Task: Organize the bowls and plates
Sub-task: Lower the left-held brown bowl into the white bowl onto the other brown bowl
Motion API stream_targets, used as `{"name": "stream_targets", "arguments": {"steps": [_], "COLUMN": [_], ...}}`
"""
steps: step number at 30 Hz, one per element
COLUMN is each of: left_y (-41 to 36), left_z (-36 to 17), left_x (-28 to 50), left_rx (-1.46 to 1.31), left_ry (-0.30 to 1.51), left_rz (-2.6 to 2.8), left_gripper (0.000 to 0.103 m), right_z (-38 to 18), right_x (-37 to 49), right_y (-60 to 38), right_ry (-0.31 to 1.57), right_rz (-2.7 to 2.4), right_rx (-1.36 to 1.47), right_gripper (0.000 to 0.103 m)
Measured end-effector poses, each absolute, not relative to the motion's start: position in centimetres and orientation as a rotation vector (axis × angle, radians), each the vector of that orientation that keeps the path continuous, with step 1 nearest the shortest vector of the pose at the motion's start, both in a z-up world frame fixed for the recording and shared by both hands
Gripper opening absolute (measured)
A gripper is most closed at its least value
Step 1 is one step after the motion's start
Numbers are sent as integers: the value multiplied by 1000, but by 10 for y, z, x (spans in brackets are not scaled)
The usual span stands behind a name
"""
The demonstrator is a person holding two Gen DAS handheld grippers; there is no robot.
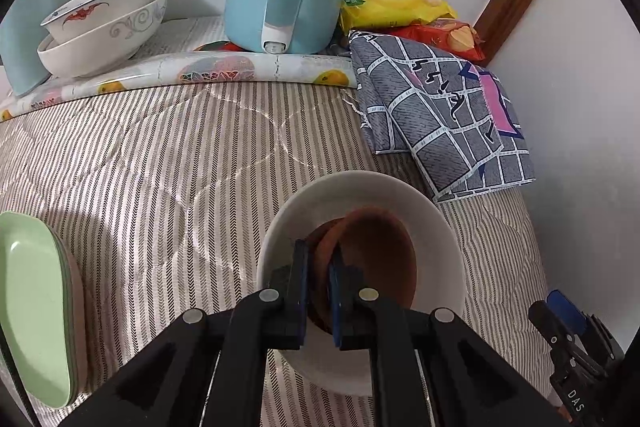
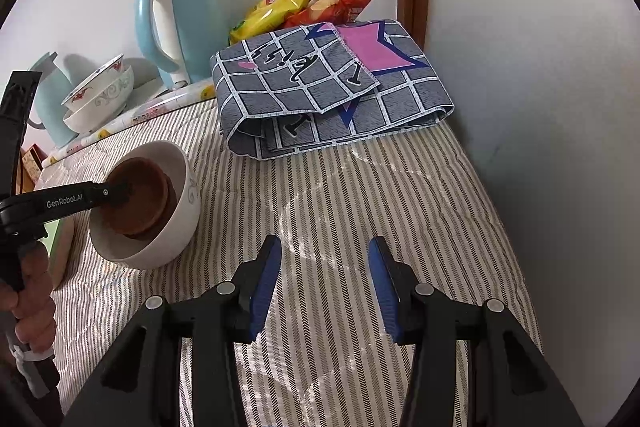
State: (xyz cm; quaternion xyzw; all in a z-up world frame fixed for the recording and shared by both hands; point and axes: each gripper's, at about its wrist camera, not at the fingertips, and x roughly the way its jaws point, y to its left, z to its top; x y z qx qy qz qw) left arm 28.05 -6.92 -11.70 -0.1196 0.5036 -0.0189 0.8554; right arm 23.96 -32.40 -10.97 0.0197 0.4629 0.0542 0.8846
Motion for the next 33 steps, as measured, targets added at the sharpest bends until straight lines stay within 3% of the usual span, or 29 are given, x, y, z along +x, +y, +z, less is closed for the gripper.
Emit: {"name": "stream_targets", "arguments": {"steps": [33], "left_y": [-72], "left_z": [-116], "left_x": [274], "left_rx": [-230], "left_ry": [1076], "left_rz": [-79], "left_gripper": [17], "right_z": [-101], "right_x": [232], "right_y": [-304], "right_ry": [966], "right_rz": [138], "right_rx": [9], "right_gripper": [46]}}
